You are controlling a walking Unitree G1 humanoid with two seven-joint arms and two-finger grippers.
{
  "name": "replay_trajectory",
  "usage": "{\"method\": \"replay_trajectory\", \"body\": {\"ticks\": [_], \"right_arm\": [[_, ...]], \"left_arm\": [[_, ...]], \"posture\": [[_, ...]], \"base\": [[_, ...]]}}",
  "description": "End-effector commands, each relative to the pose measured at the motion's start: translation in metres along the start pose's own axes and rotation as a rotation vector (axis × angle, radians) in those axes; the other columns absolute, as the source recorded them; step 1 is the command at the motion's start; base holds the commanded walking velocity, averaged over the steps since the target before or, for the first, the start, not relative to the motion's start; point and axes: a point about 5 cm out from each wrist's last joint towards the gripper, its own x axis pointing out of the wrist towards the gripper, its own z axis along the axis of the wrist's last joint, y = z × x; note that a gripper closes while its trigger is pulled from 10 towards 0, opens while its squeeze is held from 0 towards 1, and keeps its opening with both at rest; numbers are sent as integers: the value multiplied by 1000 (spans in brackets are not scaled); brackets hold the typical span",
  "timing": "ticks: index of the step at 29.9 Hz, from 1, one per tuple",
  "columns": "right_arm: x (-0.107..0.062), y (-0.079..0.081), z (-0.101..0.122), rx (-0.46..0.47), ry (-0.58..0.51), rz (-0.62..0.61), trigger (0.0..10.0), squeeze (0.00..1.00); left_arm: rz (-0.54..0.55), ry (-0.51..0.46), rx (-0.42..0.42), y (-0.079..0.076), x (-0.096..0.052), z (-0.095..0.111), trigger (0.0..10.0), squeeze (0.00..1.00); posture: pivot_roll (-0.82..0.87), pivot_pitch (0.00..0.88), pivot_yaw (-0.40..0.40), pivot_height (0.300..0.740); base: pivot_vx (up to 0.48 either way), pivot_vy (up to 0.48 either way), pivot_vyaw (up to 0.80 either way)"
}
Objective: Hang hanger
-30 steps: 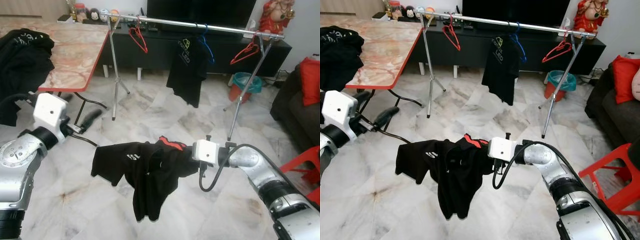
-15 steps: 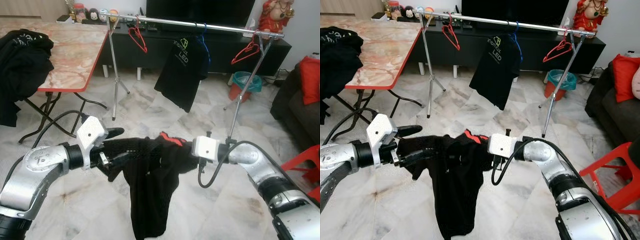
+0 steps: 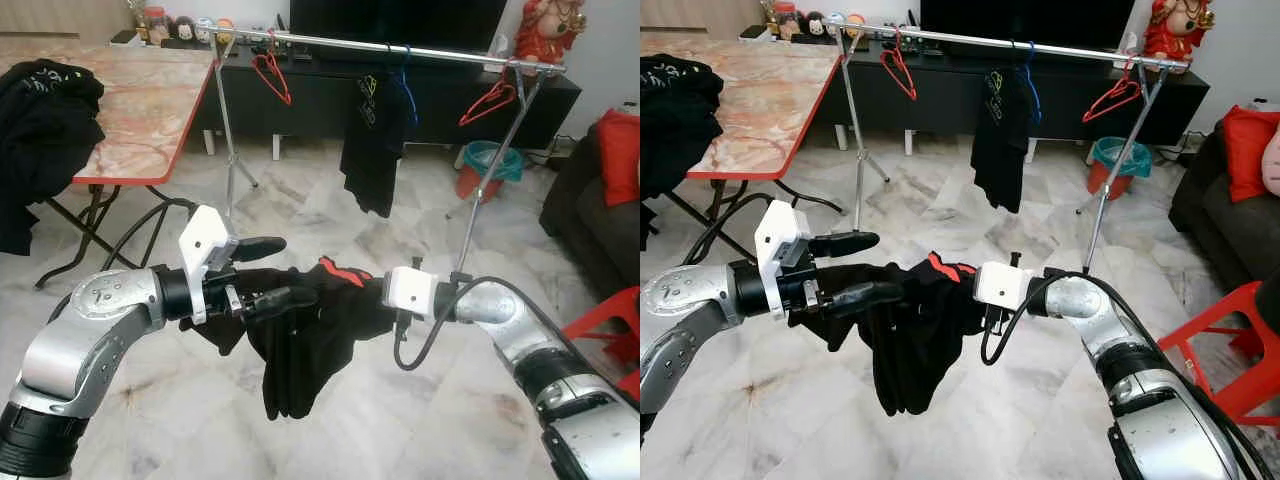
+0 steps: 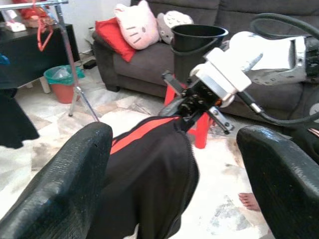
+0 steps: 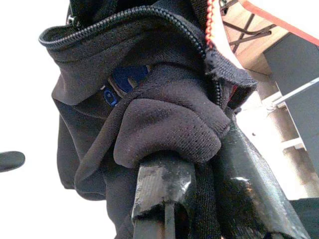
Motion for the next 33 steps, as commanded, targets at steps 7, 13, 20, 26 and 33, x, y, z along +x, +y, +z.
{"method": "replay_trajectory", "body": {"ticks": [7,13,20,26,33], "right_arm": [[-2,-11,8,-23,-35,-38,0,0],[-2,-11,9,-25,-40,-33,0,0],[-2,-11,9,-20,-45,-25,0,0],[-2,-11,9,-19,-46,-23,0,0],[-2,-11,9,-19,-45,-19,0,0]], "left_arm": [[1,50,34,-1,8,-3,6157,0],[21,39,31,1,10,-2,3412,0],[28,37,26,1,10,-2,0,0],[29,37,23,2,10,-2,0,0],[40,54,34,3,9,-3,0,0]], "posture": [[106,0,-54,740],[106,0,-55,740],[106,0,-56,740],[107,0,-57,740],[106,0,-57,740]], "base": [[0,0,0],[0,0,0],[0,0,0],[0,0,0],[0,0,0]]}}
